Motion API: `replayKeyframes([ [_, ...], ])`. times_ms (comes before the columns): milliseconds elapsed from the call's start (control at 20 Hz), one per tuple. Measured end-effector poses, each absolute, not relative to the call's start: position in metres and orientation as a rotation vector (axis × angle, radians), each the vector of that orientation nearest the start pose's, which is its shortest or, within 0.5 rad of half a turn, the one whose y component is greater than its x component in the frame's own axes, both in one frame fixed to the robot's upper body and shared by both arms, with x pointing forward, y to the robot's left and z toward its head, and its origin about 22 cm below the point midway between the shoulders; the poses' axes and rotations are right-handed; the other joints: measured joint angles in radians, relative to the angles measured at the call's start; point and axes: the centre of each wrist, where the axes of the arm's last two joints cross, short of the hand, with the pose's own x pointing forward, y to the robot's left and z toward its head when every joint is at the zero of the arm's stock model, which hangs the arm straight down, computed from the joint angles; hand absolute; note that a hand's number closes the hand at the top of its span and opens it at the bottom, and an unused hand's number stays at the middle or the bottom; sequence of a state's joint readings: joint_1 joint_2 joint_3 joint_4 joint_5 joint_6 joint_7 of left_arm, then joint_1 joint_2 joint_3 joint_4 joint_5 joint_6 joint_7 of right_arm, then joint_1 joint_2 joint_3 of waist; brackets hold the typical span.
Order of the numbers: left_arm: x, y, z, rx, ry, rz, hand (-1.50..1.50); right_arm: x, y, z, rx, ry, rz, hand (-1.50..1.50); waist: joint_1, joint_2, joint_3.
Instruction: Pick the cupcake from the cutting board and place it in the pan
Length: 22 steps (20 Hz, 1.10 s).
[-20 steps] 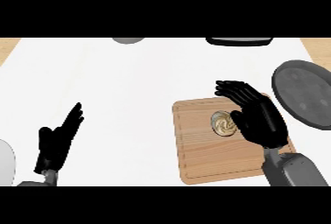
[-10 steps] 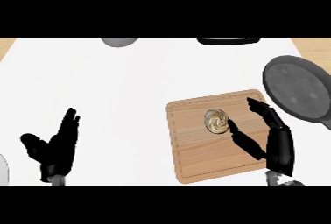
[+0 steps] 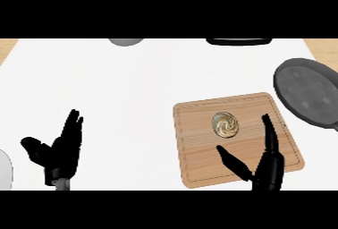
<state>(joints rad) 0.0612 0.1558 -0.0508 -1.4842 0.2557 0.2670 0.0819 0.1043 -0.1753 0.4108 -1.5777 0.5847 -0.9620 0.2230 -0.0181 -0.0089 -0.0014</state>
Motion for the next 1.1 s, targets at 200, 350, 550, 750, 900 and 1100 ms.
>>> replayKeyframes([
  [200,0.227,0.259,-0.025,0.116,-1.31,0.259,0.0,0.22,-0.183,-0.008,-0.995,-1.497,0.02,-1.5,0.007,0.003,-0.001],
  [350,0.225,0.261,-0.027,0.118,-1.32,0.251,0.0,0.235,-0.184,0.006,-1.015,-1.378,0.09,-1.5,0.015,0.003,0.0],
  [550,0.226,0.257,-0.026,0.106,-1.325,0.247,0.0,0.251,-0.187,0.016,-1.017,-1.148,0.277,-1.5,0.028,0.004,0.0],
  [750,0.226,0.253,-0.027,0.102,-1.329,0.248,0.0,0.274,-0.181,0.043,-1.022,-0.961,0.426,-1.5,0.034,0.004,0.002],
  [900,0.227,0.248,-0.028,0.096,-1.323,0.251,0.0,0.291,-0.174,0.072,-1.014,-0.914,0.493,-1.5,0.03,0.003,0.004],
  [1100,0.226,0.25,-0.028,0.091,-1.315,0.252,0.0,0.311,-0.165,0.088,-1.005,-0.86,0.563,-1.5,0.03,0.003,0.006],
])
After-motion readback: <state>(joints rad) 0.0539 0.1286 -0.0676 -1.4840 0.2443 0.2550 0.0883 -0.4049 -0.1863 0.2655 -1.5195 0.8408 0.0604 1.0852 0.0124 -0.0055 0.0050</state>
